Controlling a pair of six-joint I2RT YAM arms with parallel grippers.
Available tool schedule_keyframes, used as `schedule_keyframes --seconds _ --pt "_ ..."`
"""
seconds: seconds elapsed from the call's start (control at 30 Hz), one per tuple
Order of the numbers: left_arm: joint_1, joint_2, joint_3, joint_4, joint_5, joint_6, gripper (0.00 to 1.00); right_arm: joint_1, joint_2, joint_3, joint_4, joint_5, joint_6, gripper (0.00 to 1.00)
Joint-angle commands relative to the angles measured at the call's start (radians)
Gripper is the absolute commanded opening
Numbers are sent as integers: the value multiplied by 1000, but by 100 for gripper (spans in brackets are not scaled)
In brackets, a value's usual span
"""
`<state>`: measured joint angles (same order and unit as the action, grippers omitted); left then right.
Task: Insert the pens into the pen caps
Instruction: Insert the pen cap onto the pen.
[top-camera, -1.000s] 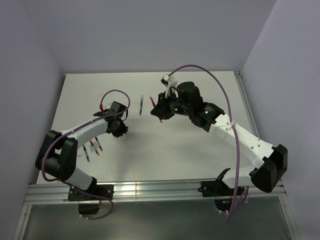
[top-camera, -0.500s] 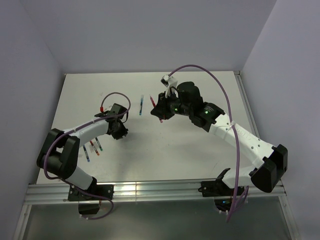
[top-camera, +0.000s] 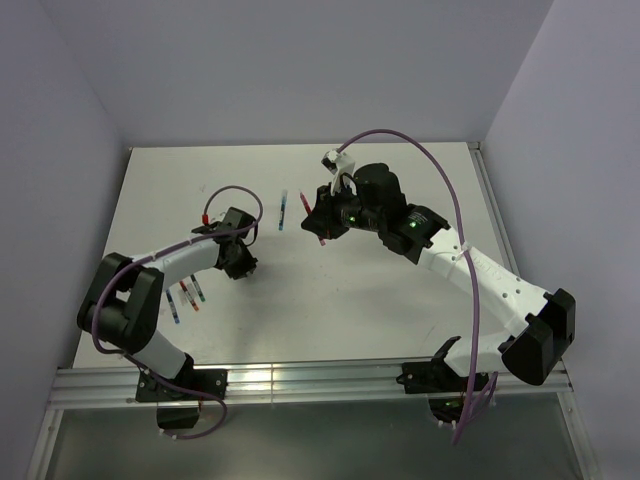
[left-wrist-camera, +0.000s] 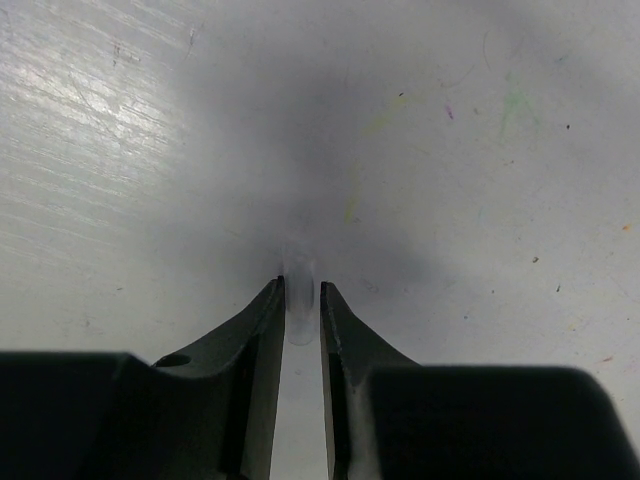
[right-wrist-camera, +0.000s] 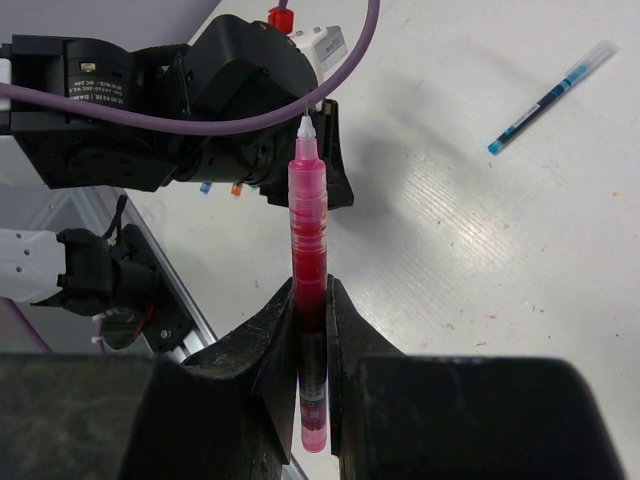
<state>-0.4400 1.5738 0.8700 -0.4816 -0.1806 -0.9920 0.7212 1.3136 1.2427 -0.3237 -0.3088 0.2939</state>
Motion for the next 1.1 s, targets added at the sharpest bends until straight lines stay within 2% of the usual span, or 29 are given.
schedule_keyframes --seconds 0.0,0.53,0.63,0.67,0.77,0.87,0.9,1.07 --pt "-5 14 -14 20 3 -7 25 -2 -4 49 15 -13 -13 0" --pt "-5 57 -12 17 10 -4 20 -2 3 50 11 -16 -15 0" --pt "-5 69 -9 5 10 -2 12 -2 4 52 11 -18 -13 0" --pt "-5 69 -8 3 18 -2 0 -2 4 51 11 -18 -15 0" --pt "1 19 13 23 84 10 1 -2 -2 49 14 -7 -16 0" --pt "27 -96 66 75 196 42 0 -2 -8 46 20 0 -16 0" --pt "40 -125 81 105 278 47 0 -2 -11 38 26 2 -15 0" --pt "128 -305 109 384 548 -37 0 -2 -45 20 66 -19 -1 0"
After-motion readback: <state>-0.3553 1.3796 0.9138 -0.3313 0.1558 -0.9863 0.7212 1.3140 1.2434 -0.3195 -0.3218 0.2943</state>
